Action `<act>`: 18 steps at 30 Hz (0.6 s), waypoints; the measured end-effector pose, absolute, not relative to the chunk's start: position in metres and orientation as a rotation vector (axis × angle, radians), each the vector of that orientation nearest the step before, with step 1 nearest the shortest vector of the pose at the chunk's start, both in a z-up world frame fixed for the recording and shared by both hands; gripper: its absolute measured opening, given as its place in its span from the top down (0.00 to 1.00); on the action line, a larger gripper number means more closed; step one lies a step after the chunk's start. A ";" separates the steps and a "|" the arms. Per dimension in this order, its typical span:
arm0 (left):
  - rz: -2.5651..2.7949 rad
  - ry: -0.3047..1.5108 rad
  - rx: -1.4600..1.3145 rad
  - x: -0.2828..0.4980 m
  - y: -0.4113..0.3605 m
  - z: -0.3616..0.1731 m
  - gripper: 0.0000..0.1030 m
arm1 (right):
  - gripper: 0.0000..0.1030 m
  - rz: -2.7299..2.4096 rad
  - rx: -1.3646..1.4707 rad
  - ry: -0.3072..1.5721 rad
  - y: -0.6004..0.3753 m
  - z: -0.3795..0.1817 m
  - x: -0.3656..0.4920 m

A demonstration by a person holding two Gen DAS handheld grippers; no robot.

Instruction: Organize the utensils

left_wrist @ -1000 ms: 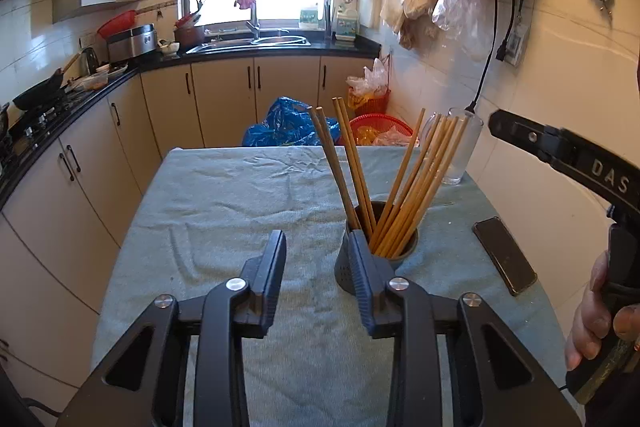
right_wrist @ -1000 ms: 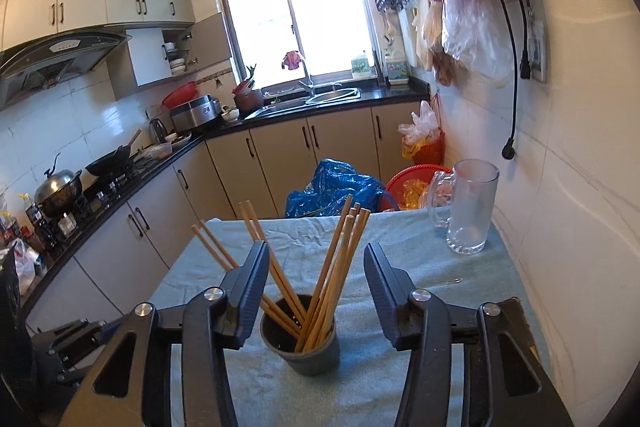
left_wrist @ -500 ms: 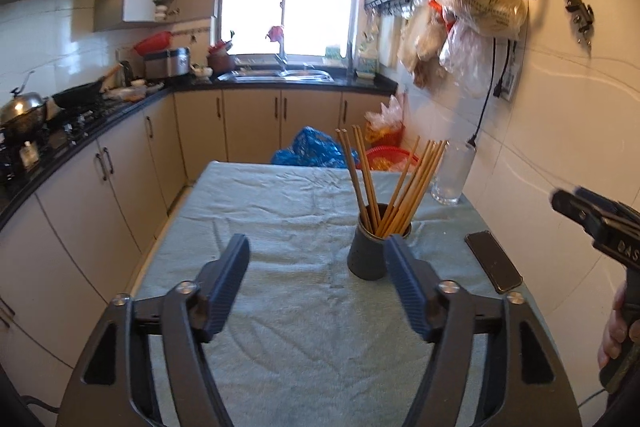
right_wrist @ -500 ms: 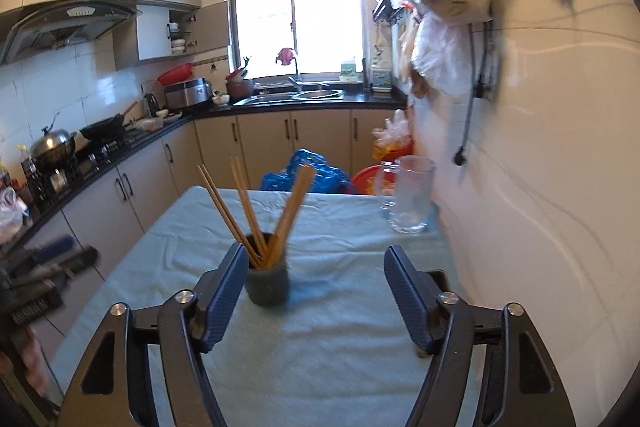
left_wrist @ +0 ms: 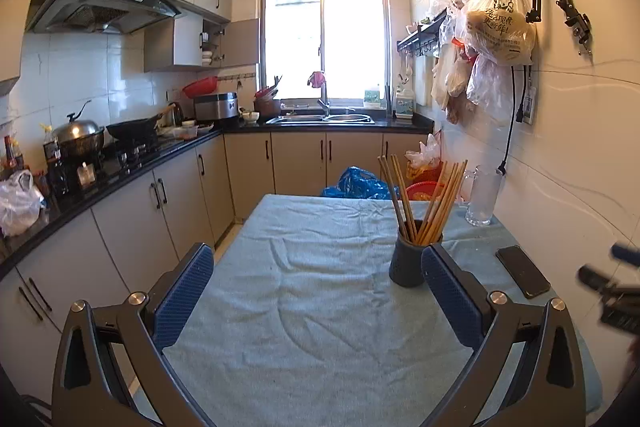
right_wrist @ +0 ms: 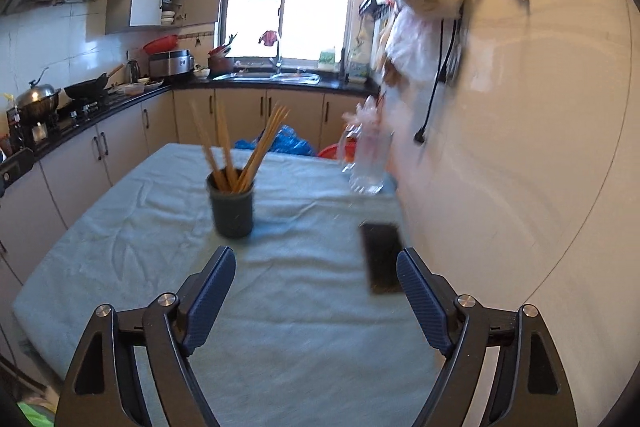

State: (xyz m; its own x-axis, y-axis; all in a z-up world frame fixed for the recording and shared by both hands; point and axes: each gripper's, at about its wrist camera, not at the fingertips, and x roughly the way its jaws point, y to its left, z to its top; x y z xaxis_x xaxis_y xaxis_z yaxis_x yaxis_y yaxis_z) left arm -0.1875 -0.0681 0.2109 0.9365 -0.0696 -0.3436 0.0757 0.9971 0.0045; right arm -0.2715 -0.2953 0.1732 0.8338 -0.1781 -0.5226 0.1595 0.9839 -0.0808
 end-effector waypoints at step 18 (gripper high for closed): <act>-0.073 0.453 0.021 -0.181 -0.068 0.170 0.00 | 0.16 -0.155 0.213 0.565 -0.257 0.124 -0.261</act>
